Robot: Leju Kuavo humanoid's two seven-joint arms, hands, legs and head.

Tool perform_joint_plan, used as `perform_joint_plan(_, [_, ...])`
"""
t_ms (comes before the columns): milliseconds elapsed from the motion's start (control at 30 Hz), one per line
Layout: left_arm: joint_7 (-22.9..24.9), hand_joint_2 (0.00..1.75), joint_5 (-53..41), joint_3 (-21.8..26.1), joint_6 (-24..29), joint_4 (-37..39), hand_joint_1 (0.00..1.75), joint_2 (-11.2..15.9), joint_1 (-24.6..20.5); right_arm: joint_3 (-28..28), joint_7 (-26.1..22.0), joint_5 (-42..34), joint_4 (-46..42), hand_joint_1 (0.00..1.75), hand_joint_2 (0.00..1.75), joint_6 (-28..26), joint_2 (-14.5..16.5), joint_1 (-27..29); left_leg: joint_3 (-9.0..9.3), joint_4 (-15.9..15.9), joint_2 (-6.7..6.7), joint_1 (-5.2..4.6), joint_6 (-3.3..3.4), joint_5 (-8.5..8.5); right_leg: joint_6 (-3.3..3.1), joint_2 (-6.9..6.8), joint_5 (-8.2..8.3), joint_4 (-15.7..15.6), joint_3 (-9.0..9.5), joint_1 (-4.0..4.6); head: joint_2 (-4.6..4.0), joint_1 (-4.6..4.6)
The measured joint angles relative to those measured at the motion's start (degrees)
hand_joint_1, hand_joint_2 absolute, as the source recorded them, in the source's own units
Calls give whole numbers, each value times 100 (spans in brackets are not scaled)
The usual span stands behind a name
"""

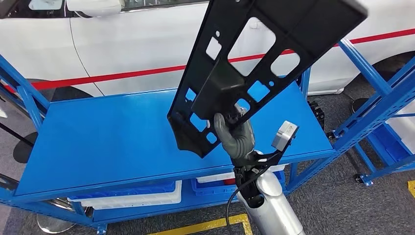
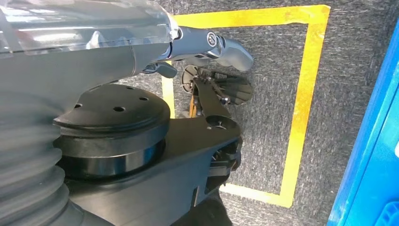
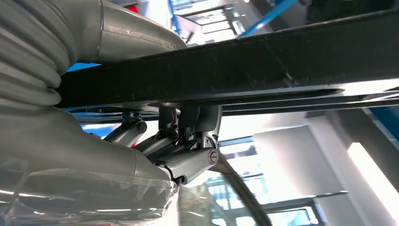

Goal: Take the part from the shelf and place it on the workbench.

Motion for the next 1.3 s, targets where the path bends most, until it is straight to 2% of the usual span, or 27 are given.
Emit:
perform_joint_plan(33, [7,175,0,2,5,0,0,1,2,5,1,1,1,175,175,1,-25,71,-9,3,-2,-1,4,1,19,0,-153,357,-170,-12,0,1])
perform_joint_plan(67, [14,175,-1,3,12,0,0,1,7,9,2,1,2,175,175,3,-50,138,-17,10,-4,-1,3,0,36,-3,-215,589,-282,-24,0,1])
perform_joint_plan(100, [22,175,-3,3,22,0,0,0,13,14,2,1,2,175,175,9,-72,192,-23,21,-6,1,-2,-4,49,-5,-168,618,-295,-35,0,1])
perform_joint_plan(133, [31,175,-4,4,31,0,0,-1,16,18,2,1,2,175,175,19,-90,235,-25,36,-7,3,-11,-9,58,-8,-25,425,-192,-48,0,1])
perform_joint_plan(200, [54,175,-5,5,42,0,0,-1,14,26,2,1,-1,175,175,54,-117,321,-34,93,-12,-1,-54,-31,54,-11,317,-327,212,-64,0,1])
perform_joint_plan(267, [71,175,-4,9,38,0,0,0,11,31,2,3,-4,175,175,85,-137,427,-60,162,-23,-17,-105,-57,9,-3,465,-804,451,-56,0,-4])
perform_joint_plan(433, [72,175,-10,10,9,0,0,1,13,33,2,6,-10,175,175,92,-157,555,-79,181,-29,-19,-153,-58,-48,5,471,-842,448,-36,0,-6])
perform_joint_plan(467, [72,175,-34,10,-17,0,0,1,17,33,0,22,-39,175,175,92,-166,658,-106,236,-27,-8,-193,-124,-95,0,493,-854,435,-36,0,-7])
perform_joint_plan(500, [73,175,-64,10,-45,0,0,1,20,33,-2,46,-78,175,175,92,-175,771,-166,388,-25,5,-238,-261,-147,-6,521,-868,415,-35,0,-10])
perform_joint_plan(567, [86,175,-129,10,-83,0,0,2,25,33,2,119,-168,175,175,95,-188,978,-404,1021,-21,33,-317,-721,-242,-22,590,-897,354,-41,0,-14])
perform_joint_plan(600, [98,175,-149,10,-86,0,0,3,25,32,8,152,-191,175,175,96,-191,1032,-529,1390,-21,38,-331,-927,-253,-25,614,-895,318,-33,0,-15])
perform_joint_plan(633, [113,175,-168,10,-87,0,0,3,26,32,15,188,-212,175,175,96,-194,1087,-602,1656,-20,41,-337,-1052,-255,-27,640,-892,280,-25,0,-14])
perform_joint_plan(667, [126,175,-190,10,-88,0,0,4,27,31,21,221,-235,175,175,97,-197,1142,-582,1737,-20,41,-334,-1074,-253,-28,668,-888,241,-19,0,-15])
perform_joint_plan(700, [138,175,-209,9,-90,0,0,5,28,31,25,253,-262,175,175,97,-198,1194,-437,1572,-20,41,-321,-988,-246,-28,698,-885,207,-14,0,-15])
perform_joint_plan(800, [152,175,-266,1,-107,0,0,13,11,25,25,319,-374,175,175,100,-201,1304,301,386,-20,14,-235,-602,-193,-22,792,-883,142,-7,0,-13])
perform_joint_plan(833, [154,175,-284,-4,-117,0,0,16,5,20,20,331,-418,175,175,107,-201,1330,422,158,-20,-8,-204,-544,-158,-24,824,-886,133,-10,0,-13])
perform_joint_plan(867, [156,175,-299,-9,-130,0,0,20,2,14,10,343,-466,175,175,118,-201,1360,451,72,-21,-31,-175,-527,-119,-28,857,-892,129,-17,0,-11])
perform_joint_plan(933, [161,175,-316,-13,-147,0,0,23,15,-3,-28,366,-589,175,175,157,-202,1435,415,67,-22,-49,-109,-439,-35,-31,923,-920,125,-29,0,-11])
perform_joint_plan(967, [165,175,-322,-14,-152,0,0,23,21,-16,-59,378,-671,175,175,184,-204,1474,398,40,-13,-40,-71,-376,-3,-26,897,-904,107,-35,0,-10])
perform_joint_plan(1000, [167,175,-330,-14,-154,0,0,23,26,-33,-85,389,-760,175,175,210,-208,1504,365,11,-1,-28,-28,-304,21,-21,771,-808,60,-35,-1,-5])
perform_joint_plan(1033, [169,175,-341,-15,-156,0,0,25,27,-51,-105,396,-846,175,175,239,-213,1523,318,-16,12,-14,6,-230,40,-16,552,-600,-20,-33,-1,0])
perform_joint_plan(1100, [173,175,-364,-17,-159,0,0,28,29,-90,-131,359,-981,175,175,325,-224,1559,179,-13,30,-20,43,-118,66,-13,-10,96,-222,-37,-1,9])
perform_joint_plan(1133, [177,175,-373,-18,-161,0,0,29,32,-109,-151,312,-1040,175,175,393,-232,1582,100,-4,34,-23,42,-67,80,-13,-178,417,-281,-37,-1,9])
perform_joint_plan(1167, [185,175,-376,-17,-162,0,0,29,35,-131,-176,239,-1106,175,175,489,-240,1599,18,10,36,-25,36,-16,90,-14,-229,594,-264,-37,0,9])
perform_joint_plan(1200, [194,175,-377,-17,-162,0,0,29,37,-152,-197,151,-1177,175,175,602,-248,1605,-63,30,36,-25,26,29,93,-15,-173,572,-148,-38,0,9])
perform_joint_plan(1233, [203,175,-373,-16,-160,0,0,28,37,-172,-204,58,-1249,175,175,722,-254,1592,-139,57,36,-24,12,68,88,-15,-55,332,80,-40,0,9])
perform_joint_plan(1300, [218,175,-362,-16,-152,0,0,27,31,-208,-189,-106,-1390,175,175,940,-257,1525,-263,129,34,-29,-29,130,52,-12,90,-426,661,-29,0,6])
